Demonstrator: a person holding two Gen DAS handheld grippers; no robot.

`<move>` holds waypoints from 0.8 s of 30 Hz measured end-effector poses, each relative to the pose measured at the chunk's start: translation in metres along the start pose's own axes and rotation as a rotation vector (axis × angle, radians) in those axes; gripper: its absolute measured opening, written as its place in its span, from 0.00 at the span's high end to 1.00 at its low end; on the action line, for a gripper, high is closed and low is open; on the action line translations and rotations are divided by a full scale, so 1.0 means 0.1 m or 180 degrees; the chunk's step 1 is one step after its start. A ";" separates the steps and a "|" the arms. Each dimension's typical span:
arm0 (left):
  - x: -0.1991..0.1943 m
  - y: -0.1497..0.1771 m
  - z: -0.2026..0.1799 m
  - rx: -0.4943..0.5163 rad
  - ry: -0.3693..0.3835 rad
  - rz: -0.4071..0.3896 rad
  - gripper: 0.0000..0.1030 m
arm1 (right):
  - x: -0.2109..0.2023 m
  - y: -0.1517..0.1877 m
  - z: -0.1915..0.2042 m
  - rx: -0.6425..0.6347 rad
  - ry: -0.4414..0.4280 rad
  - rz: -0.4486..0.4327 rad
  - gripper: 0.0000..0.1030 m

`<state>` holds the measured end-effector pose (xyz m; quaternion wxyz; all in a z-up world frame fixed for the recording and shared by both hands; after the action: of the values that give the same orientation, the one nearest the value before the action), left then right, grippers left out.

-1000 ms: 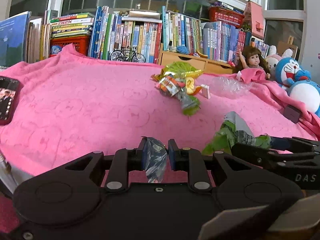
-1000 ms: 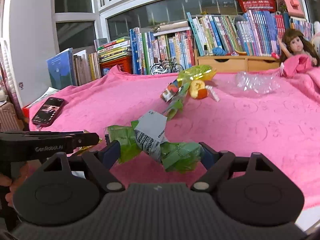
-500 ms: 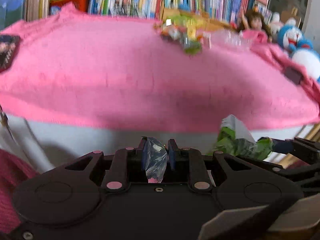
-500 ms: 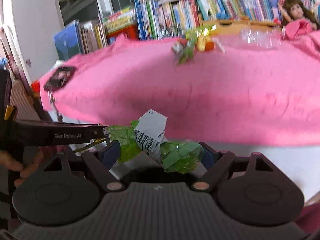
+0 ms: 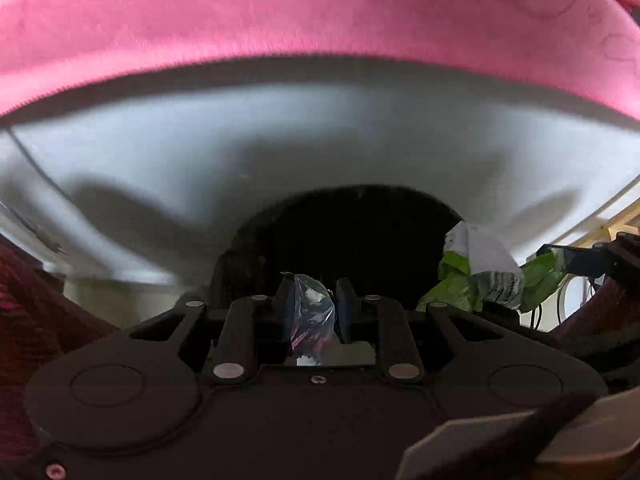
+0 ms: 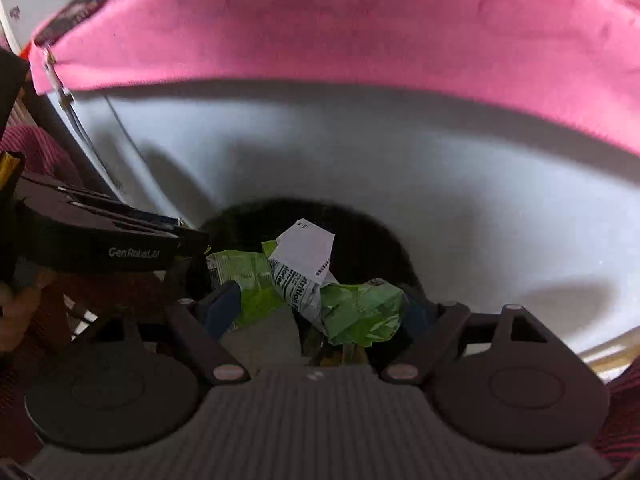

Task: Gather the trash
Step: 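Carry the foil scrap and green wrapper down into the bin and open both tools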

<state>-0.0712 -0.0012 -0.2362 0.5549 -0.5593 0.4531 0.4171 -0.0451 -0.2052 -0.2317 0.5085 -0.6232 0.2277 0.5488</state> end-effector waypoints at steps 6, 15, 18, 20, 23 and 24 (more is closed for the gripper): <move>0.15 -0.02 -0.05 -0.0018 0.0044 0.0136 0.79 | 0.13 0.04 0.02 -0.0012 0.0001 0.0100 0.18; 0.38 0.14 -0.03 -0.0154 0.0129 0.0467 0.79 | 0.23 0.02 0.04 -0.0004 0.0006 0.0178 0.17; 0.43 0.18 -0.02 -0.0173 0.0141 0.0510 0.79 | 0.25 0.02 0.03 -0.0004 -0.0003 0.0195 0.16; 0.44 0.17 -0.02 -0.0183 0.0142 0.0520 0.79 | 0.27 0.02 0.04 -0.0008 -0.0002 0.0197 0.15; 0.44 0.17 -0.02 -0.0185 0.0145 0.0521 0.79 | 0.26 0.02 0.04 -0.0018 -0.0004 0.0201 0.15; 0.44 0.17 -0.02 -0.0186 0.0144 0.0521 0.79 | 0.26 0.02 0.04 -0.0019 -0.0003 0.0202 0.15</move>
<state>-0.0768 -0.0049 -0.2826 0.4920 -0.5456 0.4974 0.4614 -0.0413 -0.1951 -0.2564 0.4891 -0.6169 0.2454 0.5657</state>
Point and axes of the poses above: each gripper's, at about its wrist camera, not at the fingertips, and x roughly the way its jaws point, z to its left, y to its underside, the point moved 10 cm from there along x, roughly the way its jaws point, and after that the axes turned 12 degrees about z, right-handed, at the moved point
